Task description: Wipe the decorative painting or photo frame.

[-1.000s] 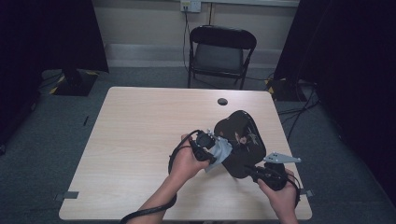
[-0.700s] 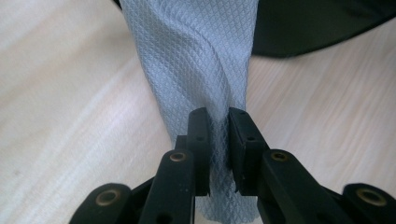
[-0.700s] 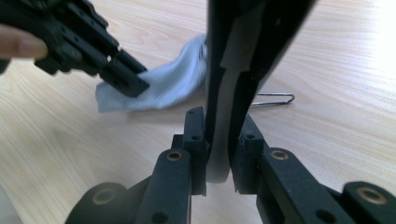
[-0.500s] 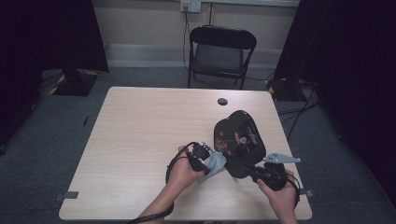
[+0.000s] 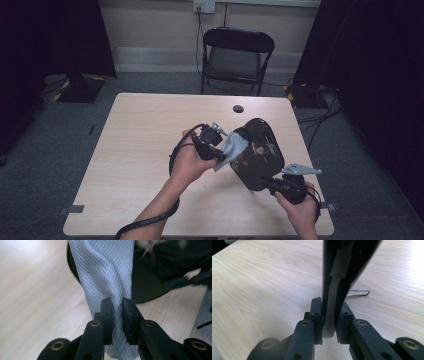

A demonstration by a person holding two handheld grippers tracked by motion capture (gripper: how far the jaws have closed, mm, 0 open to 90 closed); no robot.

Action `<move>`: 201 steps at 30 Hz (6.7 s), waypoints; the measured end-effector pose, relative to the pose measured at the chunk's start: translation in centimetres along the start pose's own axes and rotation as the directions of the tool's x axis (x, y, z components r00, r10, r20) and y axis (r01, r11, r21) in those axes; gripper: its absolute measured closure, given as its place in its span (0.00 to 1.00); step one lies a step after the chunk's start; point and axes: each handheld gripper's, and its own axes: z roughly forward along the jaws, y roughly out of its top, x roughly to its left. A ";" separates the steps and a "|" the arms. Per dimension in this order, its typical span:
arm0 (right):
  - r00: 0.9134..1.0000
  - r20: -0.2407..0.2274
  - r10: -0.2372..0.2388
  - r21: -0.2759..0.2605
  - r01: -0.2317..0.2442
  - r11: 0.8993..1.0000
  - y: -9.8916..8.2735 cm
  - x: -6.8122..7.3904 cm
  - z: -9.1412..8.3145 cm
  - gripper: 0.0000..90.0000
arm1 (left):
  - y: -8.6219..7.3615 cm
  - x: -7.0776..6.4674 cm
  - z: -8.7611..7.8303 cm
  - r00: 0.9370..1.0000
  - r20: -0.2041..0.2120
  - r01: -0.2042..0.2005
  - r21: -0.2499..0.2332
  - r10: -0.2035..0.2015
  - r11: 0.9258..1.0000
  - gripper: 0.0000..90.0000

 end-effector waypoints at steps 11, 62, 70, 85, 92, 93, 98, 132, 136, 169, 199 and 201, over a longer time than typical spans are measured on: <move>1.000 0.001 0.000 0.005 0.000 1.000 0.1 0.0 0.0 0.88 | 4.9 -2.7 -3.4 0.995 0.020 -0.091 -0.069 0.093 0.993 0.89; 1.000 0.003 -0.001 0.008 0.001 1.000 0.1 0.1 0.1 0.88 | -6.8 -1.3 11.0 0.995 0.086 0.026 0.199 -0.044 0.980 0.89; 1.000 0.001 0.003 0.002 -0.003 1.000 0.1 0.1 0.1 0.88 | -7.2 -1.1 10.9 0.995 0.086 0.035 0.207 -0.054 0.978 0.89; 1.000 0.004 0.005 0.004 -0.005 1.000 0.1 0.2 0.1 0.88 | -2.4 -0.5 3.7 0.999 0.045 -0.003 0.099 -0.002 0.995 0.88; 1.000 0.005 0.005 0.005 -0.005 1.000 0.1 0.2 0.1 0.88 | 0.7 -1.1 0.1 0.999 0.031 -0.041 0.045 0.039 0.998 0.88; 1.000 0.004 0.005 0.006 -0.005 1.000 0.1 0.2 0.1 0.88 | 1.2 -1.3 -0.4 0.999 0.030 -0.046 0.032 0.045 0.998 0.88; 1.000 0.006 0.005 0.007 -0.005 1.000 0.1 0.2 0.1 0.88 | 3.2 -2.1 -2.2 0.997 0.022 -0.075 -0.008 0.075 0.997 0.88; 1.000 0.013 0.013 0.005 -0.013 1.000 0.3 0.6 0.5 0.88 | 0.4 -2.6 3.5 0.995 0.062 -0.078 0.078 0.073 0.994 0.89; 1.000 0.013 0.012 0.006 -0.012 1.000 0.3 0.6 0.5 0.88 | -0.8 -2.3 4.8 0.996 0.065 -0.066 0.105 0.060 0.992 0.89; 1.000 0.008 0.012 0.002 -0.012 1.000 0.3 0.5 0.5 0.88 | -7.1 -1.6 10.9 0.997 0.071 0.017 0.222 -0.034 0.975 0.89; 1.000 0.011 0.013 0.002 -0.013 1.000 0.3 0.5 0.4 0.88 | 4.3 -4.1 -3.3 0.992 0.029 -0.121 -0.046 0.122 0.992 0.89; 1.000 0.014 0.011 0.003 -0.011 1.000 0.3 0.6 0.4 0.88 | 4.6 -4.3 -3.1 0.991 0.040 -0.125 -0.048 0.126 0.991 0.89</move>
